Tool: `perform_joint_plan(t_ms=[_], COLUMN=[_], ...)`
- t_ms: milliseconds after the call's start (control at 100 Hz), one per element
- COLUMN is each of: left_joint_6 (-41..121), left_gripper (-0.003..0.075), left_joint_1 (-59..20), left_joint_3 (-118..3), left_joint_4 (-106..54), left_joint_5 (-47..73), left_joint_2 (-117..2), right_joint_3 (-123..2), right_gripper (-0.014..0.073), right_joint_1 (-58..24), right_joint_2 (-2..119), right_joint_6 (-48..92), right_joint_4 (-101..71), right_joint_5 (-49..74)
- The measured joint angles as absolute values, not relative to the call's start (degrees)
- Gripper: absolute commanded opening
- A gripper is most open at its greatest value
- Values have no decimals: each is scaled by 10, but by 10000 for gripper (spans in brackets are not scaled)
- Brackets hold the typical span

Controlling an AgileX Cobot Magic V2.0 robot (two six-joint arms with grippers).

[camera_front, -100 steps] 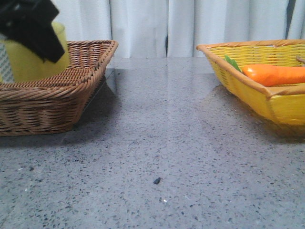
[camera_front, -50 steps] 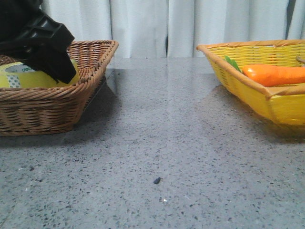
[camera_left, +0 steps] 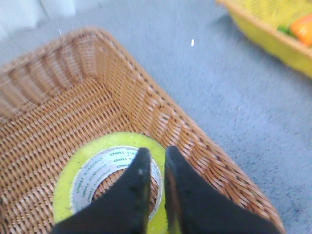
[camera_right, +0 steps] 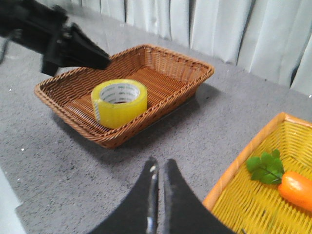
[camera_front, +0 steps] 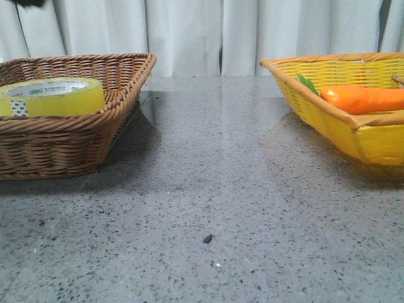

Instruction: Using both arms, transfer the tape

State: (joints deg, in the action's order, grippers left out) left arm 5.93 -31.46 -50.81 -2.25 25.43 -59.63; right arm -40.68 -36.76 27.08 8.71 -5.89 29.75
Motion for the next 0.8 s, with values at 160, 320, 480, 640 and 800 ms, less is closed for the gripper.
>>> perform_joint_plan(t_ms=[160,320,480,640,800], left_joint_6=[59,59,59,59,59], left_gripper=[-21,-21,-20,-20,-20], left_joint_1=[-315,-315,-315,-315,-315], left_joint_3=[-433,-338,-256,-203,-168], left_joint_4=[-26,-27,-30,-31,-31], left_joint_5=[228,180,127,114,111], left_joint_2=[-498,-393,-285,-200,-133], right_joint_3=[-318,-238,-177,-146,-139], right_gripper=[-72,-72,-72,-72,-73], right_joint_1=[-368,-368,-368,-368,-368], right_joint_2=[217,179,163,162,161], right_joint_6=[87,87,87,87,87], right_joint_4=[-49,-34,-31,-31,-31], right_joint_5=[184,87,23,-14,-20])
